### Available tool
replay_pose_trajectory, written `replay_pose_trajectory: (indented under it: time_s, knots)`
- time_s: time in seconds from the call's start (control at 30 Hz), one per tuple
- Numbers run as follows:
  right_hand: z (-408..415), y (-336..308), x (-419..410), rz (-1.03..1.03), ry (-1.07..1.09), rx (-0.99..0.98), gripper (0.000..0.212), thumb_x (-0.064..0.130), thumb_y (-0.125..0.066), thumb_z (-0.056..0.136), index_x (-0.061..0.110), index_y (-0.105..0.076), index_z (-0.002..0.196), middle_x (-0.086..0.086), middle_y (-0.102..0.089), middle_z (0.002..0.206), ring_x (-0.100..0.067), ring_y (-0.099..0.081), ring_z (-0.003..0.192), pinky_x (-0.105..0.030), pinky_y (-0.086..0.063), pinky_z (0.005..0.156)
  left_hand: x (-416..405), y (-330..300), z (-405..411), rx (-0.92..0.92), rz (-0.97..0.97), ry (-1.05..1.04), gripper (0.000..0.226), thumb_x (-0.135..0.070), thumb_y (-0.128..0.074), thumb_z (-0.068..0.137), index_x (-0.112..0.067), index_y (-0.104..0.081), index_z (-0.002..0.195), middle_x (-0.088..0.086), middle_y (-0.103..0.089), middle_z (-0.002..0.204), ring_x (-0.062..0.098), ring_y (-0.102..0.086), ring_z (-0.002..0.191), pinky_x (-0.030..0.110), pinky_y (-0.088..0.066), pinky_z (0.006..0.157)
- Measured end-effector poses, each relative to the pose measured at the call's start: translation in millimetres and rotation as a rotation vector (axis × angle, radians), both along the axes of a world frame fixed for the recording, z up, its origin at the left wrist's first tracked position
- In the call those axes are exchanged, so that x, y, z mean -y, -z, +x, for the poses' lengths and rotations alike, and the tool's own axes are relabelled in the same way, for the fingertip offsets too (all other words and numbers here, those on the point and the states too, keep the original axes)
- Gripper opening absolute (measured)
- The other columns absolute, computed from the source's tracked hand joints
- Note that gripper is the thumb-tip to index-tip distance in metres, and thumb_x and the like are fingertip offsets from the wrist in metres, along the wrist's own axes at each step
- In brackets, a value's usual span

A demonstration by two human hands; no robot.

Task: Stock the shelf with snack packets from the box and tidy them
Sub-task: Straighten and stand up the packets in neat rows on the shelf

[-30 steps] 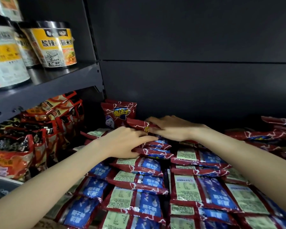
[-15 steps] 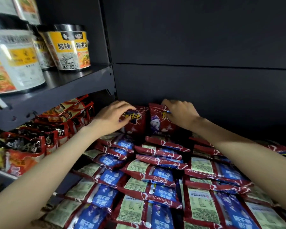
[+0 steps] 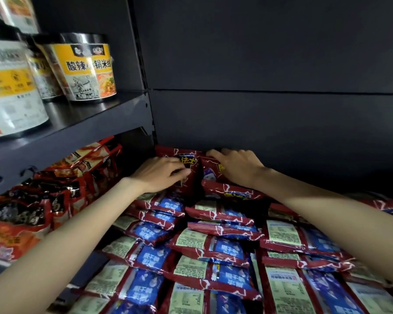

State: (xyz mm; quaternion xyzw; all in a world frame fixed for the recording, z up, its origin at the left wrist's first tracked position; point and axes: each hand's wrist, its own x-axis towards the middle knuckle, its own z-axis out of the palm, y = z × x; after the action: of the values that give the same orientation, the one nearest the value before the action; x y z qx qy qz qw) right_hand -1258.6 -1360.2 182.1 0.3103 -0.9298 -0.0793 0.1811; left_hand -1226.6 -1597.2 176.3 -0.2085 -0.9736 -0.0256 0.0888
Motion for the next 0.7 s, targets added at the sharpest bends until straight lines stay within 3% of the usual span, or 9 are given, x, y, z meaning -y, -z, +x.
replay_pose_trajectory:
  time_s: [0.07,0.17,0.27,0.33,0.4,0.53,0.6,0.7]
  knots:
    - [8,2,-3,0.062,-0.038,-0.106,0.06,0.026,-0.062,0.086,0.023,-0.035,0.14,-0.008,-0.049,0.126,-0.027,-0.05,0.113,-0.036,-0.044,0.089,5,-1,5,0.117,0.012,-0.02,0.069,-0.066,-0.015,0.087,-0.021,-0.067,0.084,-0.003,-0.064,0.089,0.012,-0.062,0.083,0.032,-0.047,0.08]
    - [25,6,-3,0.013,-0.146,-0.278,0.054,0.034,-0.081,0.066,0.013,-0.059,0.11,-0.01,-0.059,0.1,-0.026,-0.059,0.086,-0.034,-0.051,0.068,10,-1,6,0.189,-0.025,0.023,0.055,-0.06,-0.026,0.092,-0.026,-0.068,0.091,-0.007,-0.066,0.091,0.007,-0.062,0.082,0.032,-0.049,0.08]
    - [39,6,3,0.057,-0.061,0.024,0.059,0.047,-0.062,0.085,0.013,-0.043,0.128,-0.007,-0.055,0.12,-0.027,-0.059,0.102,-0.035,-0.049,0.074,7,-6,3,0.151,0.031,0.046,0.026,-0.042,-0.051,0.093,-0.028,-0.061,0.112,-0.007,-0.066,0.098,0.006,-0.061,0.083,0.027,-0.051,0.077]
    - [37,5,3,0.072,0.022,0.075,0.067,0.055,-0.056,0.086,0.014,-0.035,0.135,-0.006,-0.051,0.127,-0.027,-0.058,0.107,-0.036,-0.049,0.078,2,-8,-5,0.127,0.118,0.047,0.042,-0.032,-0.063,0.089,-0.026,-0.048,0.128,-0.007,-0.065,0.094,0.007,-0.062,0.081,0.022,-0.05,0.073]
    - [32,2,3,0.018,0.047,0.066,0.076,0.058,-0.062,0.08,0.014,-0.034,0.135,-0.007,-0.048,0.129,-0.028,-0.061,0.101,-0.037,-0.052,0.076,-1,-8,-13,0.075,0.162,0.044,0.067,-0.029,-0.072,0.082,-0.027,-0.033,0.137,-0.006,-0.063,0.09,0.01,-0.062,0.08,0.022,-0.049,0.07]
    - [29,-3,6,0.049,0.061,0.059,0.086,0.052,-0.069,0.076,0.014,-0.027,0.14,-0.008,-0.035,0.133,-0.027,-0.063,0.089,-0.036,-0.049,0.068,-3,-4,-23,-0.082,-0.055,-0.001,0.099,-0.044,-0.079,0.07,-0.031,-0.016,0.145,0.005,-0.061,0.109,0.023,-0.062,0.09,0.033,-0.049,0.074]
    - [25,-5,6,0.115,0.097,-0.048,0.08,0.044,-0.067,0.082,0.011,-0.025,0.141,-0.01,-0.034,0.134,-0.026,-0.065,0.086,-0.035,-0.047,0.062,-6,-4,-26,-0.195,-0.218,-0.025,0.09,-0.054,-0.071,0.073,-0.028,-0.021,0.144,0.006,-0.057,0.123,0.028,-0.061,0.103,0.037,-0.048,0.078]
    - [16,-11,6,0.167,0.192,-0.164,0.044,0.025,-0.056,0.092,0.006,-0.036,0.126,-0.011,-0.052,0.121,-0.025,-0.067,0.089,-0.031,-0.041,0.059,-12,-4,-30,-0.364,-0.406,-0.029,0.062,-0.051,-0.058,0.085,-0.02,-0.036,0.135,0.002,-0.056,0.124,0.022,-0.057,0.111,0.033,-0.048,0.075]
